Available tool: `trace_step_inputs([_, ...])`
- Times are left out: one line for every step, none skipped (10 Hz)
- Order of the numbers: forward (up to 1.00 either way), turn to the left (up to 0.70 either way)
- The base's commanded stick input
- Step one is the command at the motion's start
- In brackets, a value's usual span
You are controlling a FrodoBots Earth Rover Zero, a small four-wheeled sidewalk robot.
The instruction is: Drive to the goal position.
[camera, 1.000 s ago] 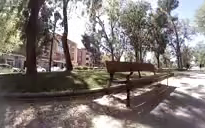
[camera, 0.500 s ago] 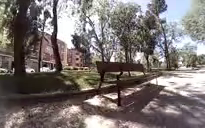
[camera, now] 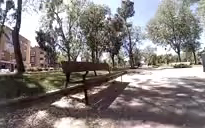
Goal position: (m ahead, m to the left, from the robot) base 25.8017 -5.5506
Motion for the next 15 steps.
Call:
trace_step_inputs([0.00, -0.70])
trace_step_inputs([0.00, -0.70])
trace_step_inputs([0.00, -0.70])
trace_step_inputs([0.00, -0.55])
trace_step_inputs([0.00, -0.16])
trace_step_inputs([0.00, 0.00])
trace_step_inputs([0.00, 0.00])
trace_step_inputs([0.41, 0.01])
trace_step_inputs([0.68, 0.01])
trace_step_inputs([0.70, 0.01])
trace_step_inputs([0.70, 0.01])
trace_step_inputs([0.70, -0.02])
trace_step_inputs([0.70, -0.17])
trace_step_inputs([0.70, -0.34])
trace_step_inputs([0.70, -0.34])
